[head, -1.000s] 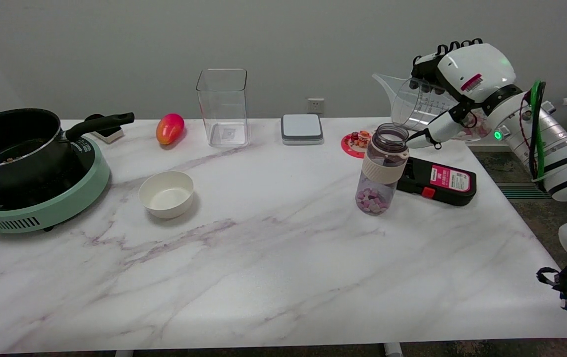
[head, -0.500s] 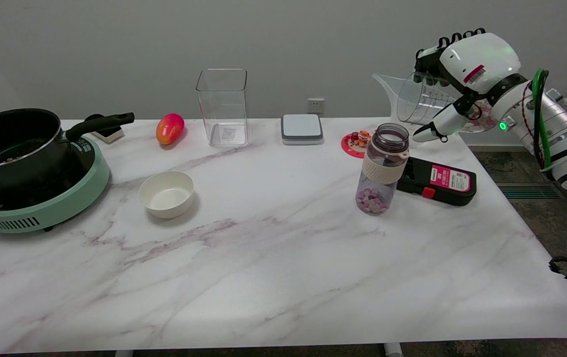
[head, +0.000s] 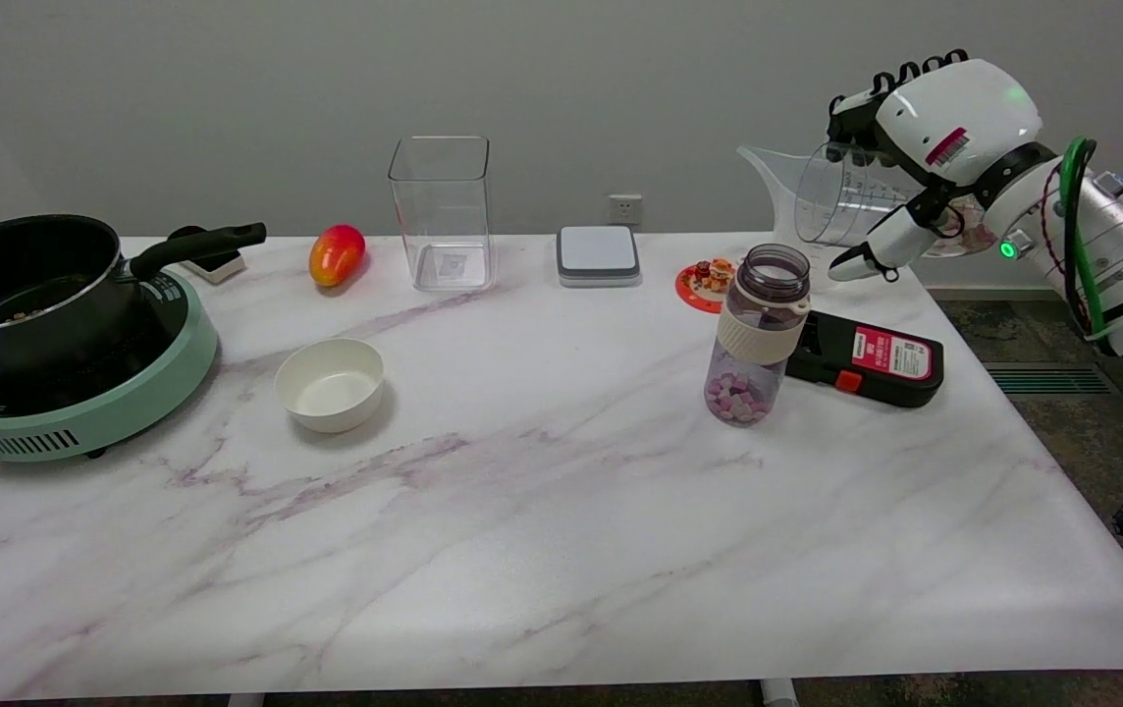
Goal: Pour the contents of the measuring cup into the bottle.
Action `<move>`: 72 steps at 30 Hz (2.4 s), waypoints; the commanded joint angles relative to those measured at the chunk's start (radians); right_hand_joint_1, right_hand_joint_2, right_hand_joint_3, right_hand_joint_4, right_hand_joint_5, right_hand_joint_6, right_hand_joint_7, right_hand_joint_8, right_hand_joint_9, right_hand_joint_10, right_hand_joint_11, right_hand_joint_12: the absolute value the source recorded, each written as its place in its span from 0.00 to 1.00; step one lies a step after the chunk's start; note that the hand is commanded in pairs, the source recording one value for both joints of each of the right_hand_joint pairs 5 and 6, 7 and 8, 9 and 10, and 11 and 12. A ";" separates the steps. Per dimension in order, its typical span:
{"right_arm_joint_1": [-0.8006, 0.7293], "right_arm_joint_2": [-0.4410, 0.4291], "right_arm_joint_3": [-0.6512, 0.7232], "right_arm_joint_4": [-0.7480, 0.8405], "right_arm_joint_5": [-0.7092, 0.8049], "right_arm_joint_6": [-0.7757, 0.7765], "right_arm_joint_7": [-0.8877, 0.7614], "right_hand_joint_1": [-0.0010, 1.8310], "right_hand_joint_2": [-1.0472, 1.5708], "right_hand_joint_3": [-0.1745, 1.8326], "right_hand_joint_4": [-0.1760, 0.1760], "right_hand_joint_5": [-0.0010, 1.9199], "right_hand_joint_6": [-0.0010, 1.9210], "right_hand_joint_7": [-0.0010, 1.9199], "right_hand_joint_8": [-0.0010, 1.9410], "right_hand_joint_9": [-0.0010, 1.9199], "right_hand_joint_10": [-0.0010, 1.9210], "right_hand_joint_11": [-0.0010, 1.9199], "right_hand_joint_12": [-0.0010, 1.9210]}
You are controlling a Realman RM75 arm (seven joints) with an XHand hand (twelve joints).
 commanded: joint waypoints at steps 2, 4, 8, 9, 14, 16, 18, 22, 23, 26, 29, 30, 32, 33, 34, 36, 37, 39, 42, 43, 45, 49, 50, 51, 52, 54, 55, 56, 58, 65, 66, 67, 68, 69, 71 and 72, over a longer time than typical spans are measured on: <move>-0.040 0.006 0.048 0.002 -0.182 0.094 0.112 0.77 0.80 0.47 0.50 0.91 0.91 0.86 0.85 0.81 0.81 0.68 0.68; -0.043 0.005 0.046 0.002 -0.183 0.097 0.112 0.77 0.81 0.46 0.50 0.92 0.92 0.86 0.85 0.81 0.81 0.68 0.68; -0.045 0.005 0.037 0.002 -0.187 0.109 0.108 0.77 0.81 0.45 0.50 0.92 0.92 0.86 0.85 0.81 0.81 0.68 0.68; -0.046 0.005 0.037 0.002 -0.189 0.113 0.108 0.77 0.81 0.46 0.50 0.92 0.92 0.86 0.85 0.81 0.81 0.68 0.68; -0.050 0.002 0.030 0.001 -0.211 0.119 0.112 0.76 0.81 0.45 0.50 0.92 0.92 0.86 0.85 0.81 0.81 0.68 0.68; -0.046 0.004 0.022 -0.001 -0.219 0.117 0.115 0.76 0.81 0.45 0.50 0.92 0.92 0.86 0.85 0.81 0.81 0.68 0.68; -0.044 0.004 0.015 -0.001 -0.223 0.110 0.116 0.76 0.81 0.45 0.50 0.92 0.92 0.86 0.85 0.81 0.81 0.68 0.68; -0.043 0.005 0.008 -0.002 -0.232 0.100 0.124 0.76 0.81 0.44 0.50 0.92 0.92 0.86 0.85 0.81 0.81 0.68 0.68; -0.043 0.005 0.007 -0.001 -0.235 0.099 0.126 0.76 0.81 0.44 0.50 0.92 0.92 0.86 0.85 0.81 0.81 0.68 0.68; -0.043 0.006 0.006 -0.001 -0.241 0.095 0.130 0.76 0.81 0.45 0.50 0.92 0.92 0.86 0.85 0.81 0.81 0.68 0.68; -0.040 0.008 0.006 -0.002 -0.248 0.085 0.136 0.77 0.80 0.46 0.50 0.92 0.92 0.86 0.85 0.81 0.80 0.68 0.68; -0.038 0.010 0.005 -0.003 -0.248 0.083 0.138 0.77 0.80 0.46 0.50 0.92 0.91 0.86 0.85 0.80 0.80 0.68 0.68; -0.035 0.015 0.003 -0.003 -0.248 0.078 0.143 0.77 0.79 0.47 0.50 0.92 0.92 0.86 0.85 0.80 0.80 0.68 0.68; -0.033 0.021 0.003 -0.003 -0.249 0.073 0.149 0.77 0.79 0.47 0.50 0.92 0.92 0.86 0.85 0.80 0.80 0.68 0.68; -0.033 0.026 0.003 -0.003 -0.251 0.070 0.151 0.77 0.79 0.47 0.50 0.92 0.91 0.86 0.85 0.80 0.80 0.68 0.68; -0.033 0.044 0.003 -0.003 -0.258 0.064 0.159 0.77 0.78 0.48 0.50 0.91 0.91 0.86 0.85 0.80 0.80 0.68 0.68; -0.033 0.051 0.003 -0.003 -0.258 0.060 0.161 0.77 0.78 0.48 0.50 0.91 0.91 0.86 0.85 0.80 0.80 0.68 0.68; -0.032 0.065 0.003 -0.003 -0.259 0.051 0.175 0.78 0.78 0.48 0.50 0.91 0.91 0.86 0.85 0.80 0.80 0.68 0.68; -0.031 0.086 0.003 -0.005 -0.259 0.045 0.182 0.78 0.77 0.49 0.50 0.91 0.91 0.85 0.85 0.80 0.80 0.68 0.68; -0.031 0.091 0.002 -0.005 -0.257 0.042 0.183 0.78 0.77 0.49 0.50 0.91 0.90 0.85 0.84 0.80 0.80 0.68 0.68; -0.029 0.099 -0.002 -0.005 -0.255 0.036 0.185 0.78 0.77 0.50 0.50 0.90 0.90 0.85 0.84 0.80 0.80 0.68 0.68; -0.023 0.112 -0.008 -0.006 -0.255 0.029 0.189 0.78 0.76 0.51 0.50 0.90 0.90 0.85 0.84 0.80 0.80 0.68 0.68; -0.023 0.114 -0.009 -0.006 -0.257 0.026 0.196 0.78 0.75 0.52 0.50 0.90 0.90 0.85 0.84 0.80 0.80 0.68 0.68; -0.023 0.115 -0.009 -0.006 -0.258 0.024 0.198 0.78 0.75 0.52 0.50 0.90 0.90 0.85 0.84 0.80 0.80 0.68 0.68; -0.023 0.118 -0.009 -0.006 -0.258 0.024 0.198 0.79 0.75 0.52 0.50 0.89 0.89 0.85 0.84 0.80 0.80 0.68 0.68; -0.023 0.126 -0.009 -0.006 -0.259 0.022 0.199 0.79 0.74 0.53 0.50 0.89 0.89 0.85 0.84 0.80 0.79 0.68 0.68; -0.023 0.132 -0.012 -0.006 -0.259 0.017 0.199 0.79 0.74 0.53 0.50 0.89 0.89 0.85 0.84 0.79 0.79 0.67 0.67; -0.022 0.139 -0.016 -0.006 -0.259 0.010 0.202 0.79 0.74 0.53 0.50 0.89 0.89 0.84 0.84 0.79 0.79 0.67 0.67; -0.022 0.146 -0.019 -0.006 -0.259 0.004 0.203 0.79 0.73 0.54 0.50 0.89 0.89 0.84 0.83 0.79 0.79 0.67 0.67; -0.019 0.157 -0.021 -0.007 -0.259 0.000 0.203 0.80 0.72 0.55 0.50 0.88 0.88 0.84 0.83 0.79 0.79 0.67 0.67; -0.019 0.157 -0.021 -0.009 -0.259 0.000 0.203 0.80 0.72 0.56 0.50 0.88 0.88 0.84 0.83 0.79 0.79 0.67 0.67; -0.019 0.160 -0.021 -0.010 -0.259 0.000 0.203 0.80 0.72 0.56 0.50 0.88 0.88 0.84 0.83 0.78 0.78 0.67 0.67; -0.019 0.161 -0.021 -0.010 -0.259 0.000 0.203 0.80 0.71 0.56 0.50 0.88 0.88 0.84 0.83 0.78 0.78 0.67 0.66; -0.019 0.166 -0.023 -0.010 -0.259 -0.004 0.203 0.80 0.71 0.56 0.50 0.88 0.88 0.84 0.83 0.78 0.78 0.66 0.66; -0.019 0.181 -0.030 -0.010 -0.259 -0.018 0.203 0.80 0.71 0.56 0.50 0.88 0.88 0.83 0.83 0.78 0.78 0.66 0.66; -0.019 0.189 -0.032 -0.010 -0.259 -0.024 0.203 0.80 0.71 0.56 0.50 0.88 0.88 0.83 0.82 0.78 0.78 0.66 0.66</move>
